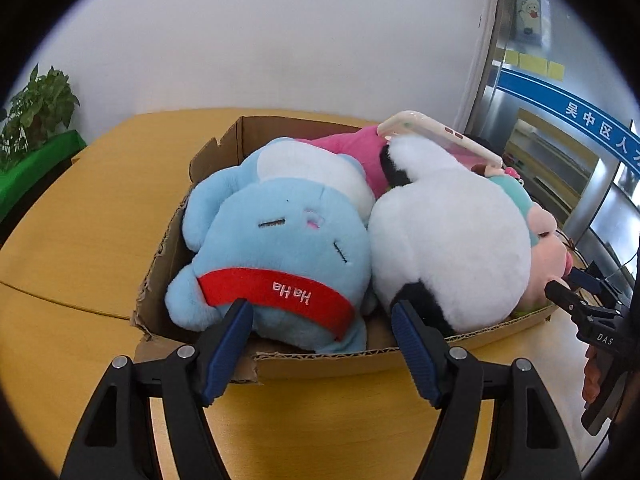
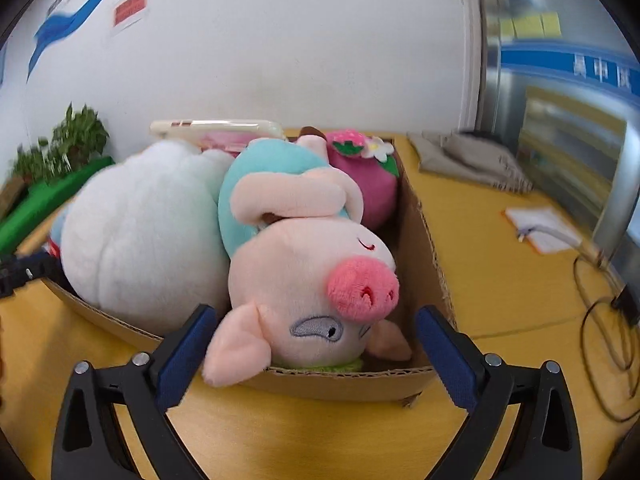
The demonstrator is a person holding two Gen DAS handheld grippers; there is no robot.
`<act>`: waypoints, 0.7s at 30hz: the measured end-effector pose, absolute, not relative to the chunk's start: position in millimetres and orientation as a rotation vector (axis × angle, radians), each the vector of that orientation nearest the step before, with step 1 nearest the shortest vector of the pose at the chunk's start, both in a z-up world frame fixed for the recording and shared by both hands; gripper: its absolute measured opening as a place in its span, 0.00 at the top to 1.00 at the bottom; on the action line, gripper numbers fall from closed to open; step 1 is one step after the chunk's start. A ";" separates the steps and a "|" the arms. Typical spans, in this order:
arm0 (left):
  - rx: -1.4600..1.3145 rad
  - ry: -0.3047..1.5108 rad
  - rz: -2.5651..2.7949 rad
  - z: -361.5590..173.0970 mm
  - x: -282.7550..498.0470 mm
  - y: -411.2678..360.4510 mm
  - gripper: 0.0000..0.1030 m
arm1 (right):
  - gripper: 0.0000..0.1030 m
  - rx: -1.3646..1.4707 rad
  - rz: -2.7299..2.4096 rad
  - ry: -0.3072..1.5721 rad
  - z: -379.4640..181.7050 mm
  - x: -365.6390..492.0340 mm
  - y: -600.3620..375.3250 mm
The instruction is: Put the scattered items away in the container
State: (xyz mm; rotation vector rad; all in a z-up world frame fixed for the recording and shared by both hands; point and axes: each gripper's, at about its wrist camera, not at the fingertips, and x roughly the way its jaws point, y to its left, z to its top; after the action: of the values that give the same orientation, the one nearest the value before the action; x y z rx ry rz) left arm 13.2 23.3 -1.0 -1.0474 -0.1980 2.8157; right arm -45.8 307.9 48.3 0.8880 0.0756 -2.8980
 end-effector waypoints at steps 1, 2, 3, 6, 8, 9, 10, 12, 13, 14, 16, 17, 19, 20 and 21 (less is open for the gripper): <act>-1.040 -0.208 2.818 -1.4 13.0 22.3 0.26 | 0.00 0.874 -2.903 0.066 46.4 -46.6 308.1; -1.037 -0.207 2.818 -2.5 12.2 22.1 0.25 | 0.00 0.865 -2.905 0.070 45.2 -48.2 307.9; -1.029 -0.202 2.822 -4.0 11.6 22.3 0.25 | 0.00 0.855 -2.909 0.072 43.5 -49.8 307.9; -0.982 -0.187 2.863 -8.7 17.7 25.3 0.24 | 0.00 0.791 -2.934 0.082 37.8 -48.7 306.9; -0.944 -0.185 2.887 -11.2 21.7 25.3 0.24 | 0.00 0.792 -2.936 0.087 36.4 -48.4 306.8; -0.922 -0.186 2.894 -12.1 23.0 25.0 0.24 | 0.00 0.792 -2.936 0.087 36.1 -48.7 306.9; -0.900 -0.185 2.900 -13.1 23.7 25.3 0.24 | 0.00 0.792 -2.936 0.089 36.5 -49.3 306.9; -0.858 -0.183 2.914 -14.7 25.6 25.3 0.24 | 0.00 0.792 -2.936 0.090 37.0 -49.2 306.9; -0.832 -0.180 2.923 -15.5 27.2 25.9 0.24 | 0.00 0.792 -2.936 0.091 37.0 -49.2 306.9; -0.804 -0.176 2.933 -16.3 28.4 26.1 0.24 | 0.00 0.792 -2.936 0.091 37.0 -49.3 306.9; -0.782 -0.172 2.941 -15.9 27.9 26.5 0.24 | 0.00 0.791 -2.936 0.090 36.7 -49.3 307.2; -0.780 -0.171 2.941 -15.4 27.2 26.5 0.24 | 0.00 0.791 -2.935 0.090 36.9 -49.4 307.2; -0.776 -0.172 2.938 -14.4 25.0 25.6 0.24 | 0.00 0.787 -2.935 0.089 37.6 -48.9 307.3; -0.775 -0.172 2.937 -14.2 24.8 25.4 0.24 | 0.00 0.785 -2.935 0.089 38.0 -48.4 307.1; -0.774 -0.172 2.937 -14.0 24.8 25.4 0.24 | 0.00 0.784 -2.935 0.089 38.0 -48.4 307.0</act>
State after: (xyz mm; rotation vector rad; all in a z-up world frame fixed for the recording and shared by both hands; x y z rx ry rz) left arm 24.8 25.4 -14.0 -0.7743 -0.1722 2.9374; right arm -48.4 307.0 38.0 0.7844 0.0889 -2.9354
